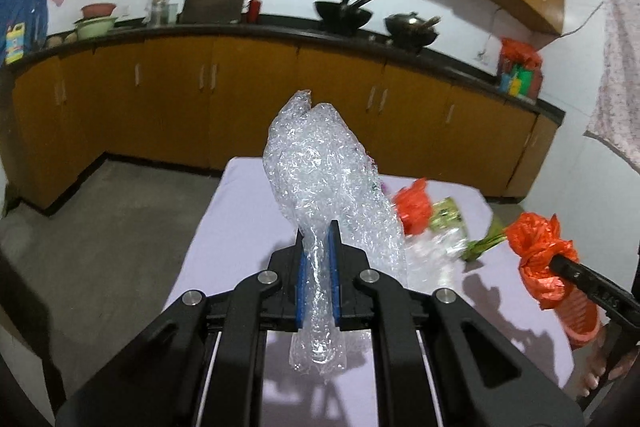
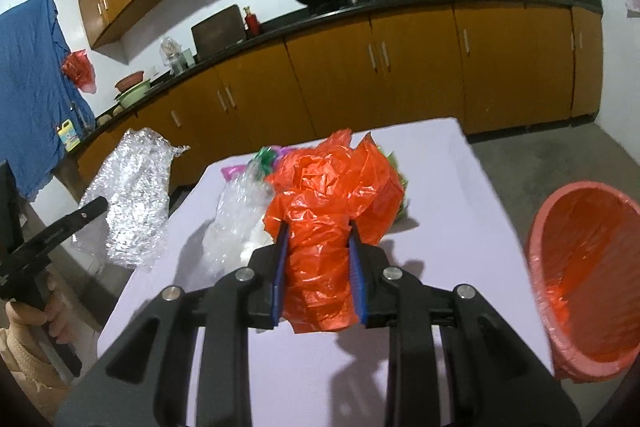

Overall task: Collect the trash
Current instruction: 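Carry the bubble wrap and orange-red bag over the wastebasket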

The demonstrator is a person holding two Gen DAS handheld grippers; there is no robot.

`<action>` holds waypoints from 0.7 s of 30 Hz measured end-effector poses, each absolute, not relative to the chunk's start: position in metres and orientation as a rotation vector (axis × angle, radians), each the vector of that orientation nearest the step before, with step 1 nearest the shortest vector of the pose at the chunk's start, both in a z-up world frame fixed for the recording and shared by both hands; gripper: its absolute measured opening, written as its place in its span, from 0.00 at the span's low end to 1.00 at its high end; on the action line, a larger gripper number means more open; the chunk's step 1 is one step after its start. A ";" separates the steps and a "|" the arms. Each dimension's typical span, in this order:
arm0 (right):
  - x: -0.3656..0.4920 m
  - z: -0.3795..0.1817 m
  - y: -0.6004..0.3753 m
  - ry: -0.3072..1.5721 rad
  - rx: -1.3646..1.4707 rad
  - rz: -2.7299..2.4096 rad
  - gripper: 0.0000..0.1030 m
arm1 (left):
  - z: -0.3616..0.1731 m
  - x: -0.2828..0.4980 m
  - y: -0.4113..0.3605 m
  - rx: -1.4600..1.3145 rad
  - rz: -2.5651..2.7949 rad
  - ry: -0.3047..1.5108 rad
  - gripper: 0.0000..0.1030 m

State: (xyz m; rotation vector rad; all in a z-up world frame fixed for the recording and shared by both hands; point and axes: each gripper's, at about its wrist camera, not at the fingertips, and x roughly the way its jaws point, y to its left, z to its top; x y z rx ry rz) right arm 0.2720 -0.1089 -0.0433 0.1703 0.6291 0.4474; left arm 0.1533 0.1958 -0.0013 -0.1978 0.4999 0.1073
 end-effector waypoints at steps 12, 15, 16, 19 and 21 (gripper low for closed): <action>0.263 -0.032 -0.151 0.579 0.193 0.315 0.26 | 0.010 0.164 0.144 -0.135 -0.001 0.474 0.09; 0.261 -0.030 -0.163 0.568 0.184 0.262 0.26 | 0.010 0.169 0.130 -0.115 -0.034 0.480 0.09; 0.262 -0.030 -0.167 0.565 0.182 0.245 0.26 | 0.010 0.172 0.120 -0.110 -0.057 0.481 0.09; 0.259 -0.028 -0.186 0.553 0.171 0.171 0.26 | 0.011 0.180 0.095 -0.092 -0.117 0.479 0.09; 0.255 -0.028 -0.204 0.546 0.170 0.121 0.26 | 0.011 0.184 0.075 -0.081 -0.163 0.478 0.09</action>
